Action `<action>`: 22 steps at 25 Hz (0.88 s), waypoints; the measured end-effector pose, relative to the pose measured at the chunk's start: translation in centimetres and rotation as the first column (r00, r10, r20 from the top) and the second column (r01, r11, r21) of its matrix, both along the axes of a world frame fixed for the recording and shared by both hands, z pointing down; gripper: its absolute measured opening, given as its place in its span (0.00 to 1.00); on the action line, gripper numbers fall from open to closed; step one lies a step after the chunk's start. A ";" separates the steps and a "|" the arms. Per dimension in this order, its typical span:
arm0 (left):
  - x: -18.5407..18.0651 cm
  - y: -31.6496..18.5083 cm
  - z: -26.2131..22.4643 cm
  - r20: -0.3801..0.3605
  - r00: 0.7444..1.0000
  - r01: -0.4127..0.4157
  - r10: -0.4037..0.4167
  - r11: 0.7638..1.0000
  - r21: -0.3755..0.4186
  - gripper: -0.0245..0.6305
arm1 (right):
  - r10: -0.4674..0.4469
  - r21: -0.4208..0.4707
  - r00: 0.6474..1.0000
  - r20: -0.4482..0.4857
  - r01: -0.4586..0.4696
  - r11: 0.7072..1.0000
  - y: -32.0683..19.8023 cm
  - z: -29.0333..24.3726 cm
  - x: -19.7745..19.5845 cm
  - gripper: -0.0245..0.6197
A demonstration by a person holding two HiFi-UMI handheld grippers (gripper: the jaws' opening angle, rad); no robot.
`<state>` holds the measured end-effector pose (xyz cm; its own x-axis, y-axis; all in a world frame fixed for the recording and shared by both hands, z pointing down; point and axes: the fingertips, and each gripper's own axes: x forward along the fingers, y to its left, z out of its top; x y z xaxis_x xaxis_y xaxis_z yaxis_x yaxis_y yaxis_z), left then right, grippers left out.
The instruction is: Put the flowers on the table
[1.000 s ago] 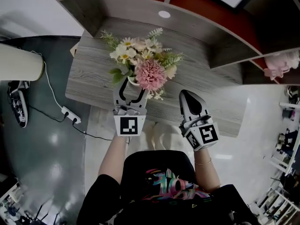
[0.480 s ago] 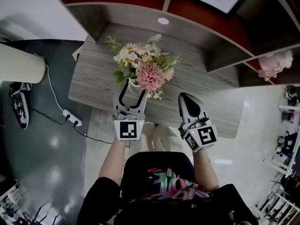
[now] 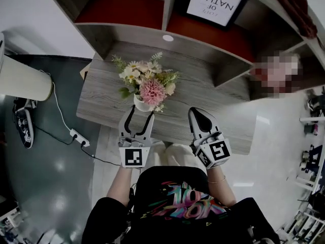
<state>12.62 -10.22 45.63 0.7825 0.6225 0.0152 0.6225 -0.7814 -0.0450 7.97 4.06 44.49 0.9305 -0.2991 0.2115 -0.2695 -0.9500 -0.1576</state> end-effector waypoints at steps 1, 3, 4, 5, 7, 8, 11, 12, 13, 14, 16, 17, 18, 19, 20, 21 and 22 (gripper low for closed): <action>-0.3 -0.1 -0.3 0.027 1.000 0.013 -0.012 1.000 -0.024 0.45 | 0.001 0.001 1.000 -0.007 -0.001 1.000 0.2 -0.5 -0.1 0.06; -0.8 -0.1 -1.1 0.055 0.998 0.030 -0.028 0.999 -0.034 0.45 | 0.002 0.004 1.000 -0.012 -0.002 1.000 0.7 -1.3 -0.5 0.06; -1.1 0.0 -1.7 0.059 0.998 0.034 -0.032 0.999 -0.035 0.45 | 0.004 0.008 1.000 -0.024 -0.004 1.000 1.0 -1.9 -0.5 0.06; -1.3 0.2 -2.3 0.058 0.998 0.033 -0.031 0.999 -0.039 0.45 | 0.006 0.009 0.999 -0.039 -0.006 1.000 1.3 -2.6 -0.5 0.06; -1.9 0.8 -3.6 0.051 0.999 0.023 -0.020 0.998 -0.057 0.45 | -0.002 -0.005 0.999 -0.050 0.002 1.000 2.0 -3.5 -0.8 0.06; -2.3 1.1 -4.2 0.041 0.999 0.016 -0.013 0.998 -0.061 0.44 | -0.008 -0.013 0.999 -0.052 0.007 1.000 2.3 -3.8 -1.1 0.06; -3.4 2.3 -6.0 0.020 1.000 0.005 -0.004 0.998 -0.068 0.37 | -0.016 -0.029 0.997 -0.070 0.014 0.999 3.4 -5.0 -1.8 0.06; -3.7 2.7 -6.5 0.018 1.000 0.004 -0.003 0.997 -0.071 0.35 | -0.017 -0.034 0.997 -0.079 0.014 0.999 3.8 -5.5 -2.1 0.06; -4.0 3.0 -6.9 0.018 1.000 0.003 -0.002 0.997 -0.073 0.33 | -0.016 -0.037 0.996 -0.086 0.013 0.999 4.2 -5.9 -2.4 0.06; -4.2 3.4 -7.3 0.016 1.000 0.002 -0.001 0.997 -0.075 0.32 | -0.014 -0.038 0.996 -0.091 0.010 0.999 4.6 -6.2 -2.6 0.06; -4.6 4.3 -8.0 0.010 1.000 -0.006 0.007 0.997 -0.078 0.29 | -0.009 -0.038 0.995 -0.099 0.005 0.999 5.4 -6.8 -3.1 0.06; -4.9 4.7 -8.4 0.004 1.000 -0.014 0.014 0.997 -0.082 0.28 | -0.006 -0.038 0.995 -0.104 0.002 0.999 5.8 -7.0 -3.4 0.06; -5.2 5.2 -8.7 -0.001 1.000 -0.025 0.025 0.996 -0.087 0.26 | 0.000 -0.038 0.994 -0.108 -0.004 0.999 6.2 -7.1 -3.8 0.06; -5.5 5.6 -8.9 -0.004 0.999 -0.037 0.037 0.995 -0.092 0.24 | 0.008 -0.038 0.994 -0.111 -0.012 0.999 6.6 -7.2 -4.2 0.06; -5.7 6.1 -9.1 -0.004 0.999 -0.050 0.050 0.994 -0.094 0.22 | 0.017 -0.039 0.994 -0.112 -0.022 0.999 7.0 -7.3 -4.6 0.06; -5.9 6.4 -9.1 -0.002 0.998 -0.062 0.062 0.994 -0.091 0.21 | 0.027 -0.040 0.993 -0.115 -0.032 0.999 7.4 -7.4 -5.0 0.06; -6.0 6.8 -9.2 -0.001 0.997 -0.071 0.071 0.994 -0.088 0.18 | 0.036 -0.040 0.992 -0.119 -0.041 0.998 7.9 -7.5 -5.3 0.06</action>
<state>6.67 -3.47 36.42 0.7361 0.6756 -0.0401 0.6767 -0.7359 0.0232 2.69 11.92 36.97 0.9604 -0.2557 0.1109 -0.2470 -0.9652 -0.0862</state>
